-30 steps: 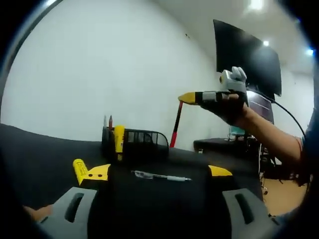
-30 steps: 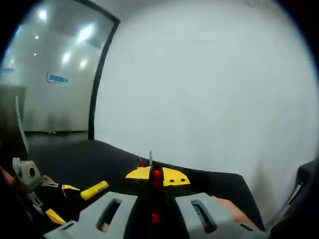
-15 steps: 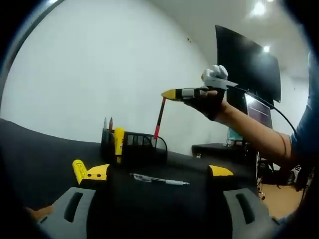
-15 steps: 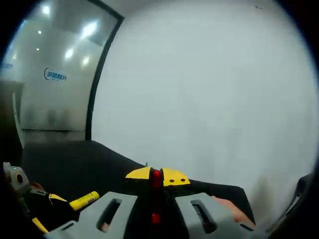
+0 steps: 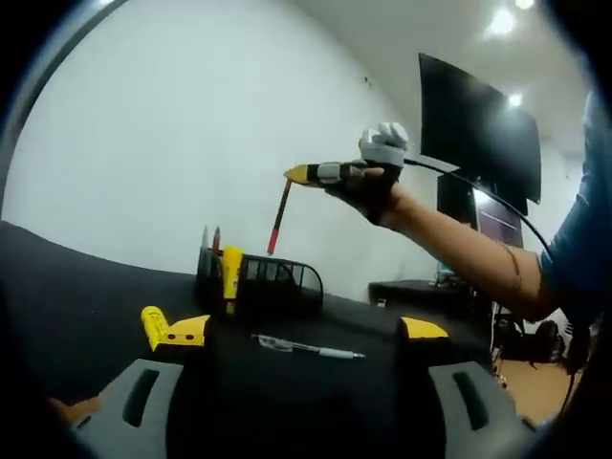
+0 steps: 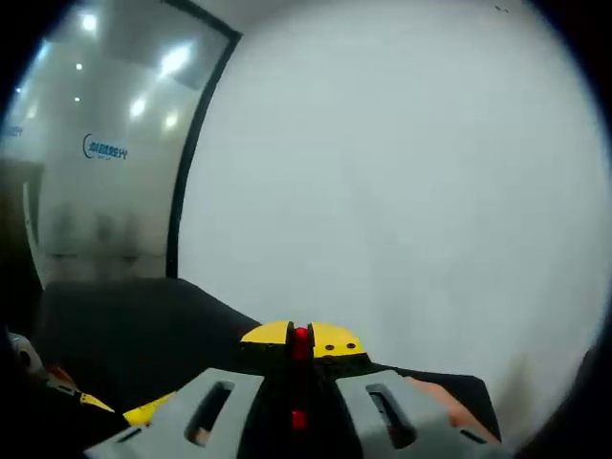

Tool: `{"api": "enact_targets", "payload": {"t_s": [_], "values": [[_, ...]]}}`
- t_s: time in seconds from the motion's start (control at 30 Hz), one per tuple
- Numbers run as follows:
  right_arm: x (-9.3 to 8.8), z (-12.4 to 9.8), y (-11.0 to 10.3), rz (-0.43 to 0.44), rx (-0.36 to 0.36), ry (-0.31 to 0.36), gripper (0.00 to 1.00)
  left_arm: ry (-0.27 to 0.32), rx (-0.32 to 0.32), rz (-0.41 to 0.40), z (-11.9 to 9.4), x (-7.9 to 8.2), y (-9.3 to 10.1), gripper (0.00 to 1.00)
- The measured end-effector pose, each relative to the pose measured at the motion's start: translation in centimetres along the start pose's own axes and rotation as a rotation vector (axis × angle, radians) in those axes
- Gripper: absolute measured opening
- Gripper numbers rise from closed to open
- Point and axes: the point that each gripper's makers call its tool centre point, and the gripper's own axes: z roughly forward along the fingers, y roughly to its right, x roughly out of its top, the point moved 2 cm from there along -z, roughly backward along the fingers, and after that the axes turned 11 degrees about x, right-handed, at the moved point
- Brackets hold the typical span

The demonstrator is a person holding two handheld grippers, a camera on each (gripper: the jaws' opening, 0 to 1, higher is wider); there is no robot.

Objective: Pick up pens and glue sticks and place them into the holder.

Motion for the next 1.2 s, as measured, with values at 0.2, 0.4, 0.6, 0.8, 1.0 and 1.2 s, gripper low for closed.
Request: {"api": "enact_targets", "payload": {"t_s": [0.2, 0.4, 0.6, 0.8, 1.0, 1.2], "values": [[0.6, 2.5, 0.2, 0.016, 0.019, 0.025, 0.04, -0.003, 0.006, 0.006, 0.0, -0.1, -0.1, 0.78], [-0.7, 5.4, -0.2, 0.011, 0.033, 0.015, 0.04, -0.004, 0.012, -0.006, 0.0, -0.1, -0.4, 0.78], [-2.2, 6.7, -0.4, 0.028, 0.040, 0.007, 0.04, -0.005, 0.016, -0.022, 0.1, 0.0, -0.6, 0.78], [-3.9, 7.7, -1.1, 0.060, 0.060, -0.015, 0.04, -0.007, 0.018, -0.020, 0.1, 0.0, -0.6, 0.77], [-6.0, 8.4, -1.3, 0.070, 0.063, -0.060, 0.04, -0.004, 0.022, -0.024, 0.1, 0.1, -0.7, 0.77], [-7.3, 8.4, -2.3, 0.077, 0.064, -0.091, 0.04, -0.010, 0.027, -0.015, 0.1, 0.0, -0.7, 0.76]]}}
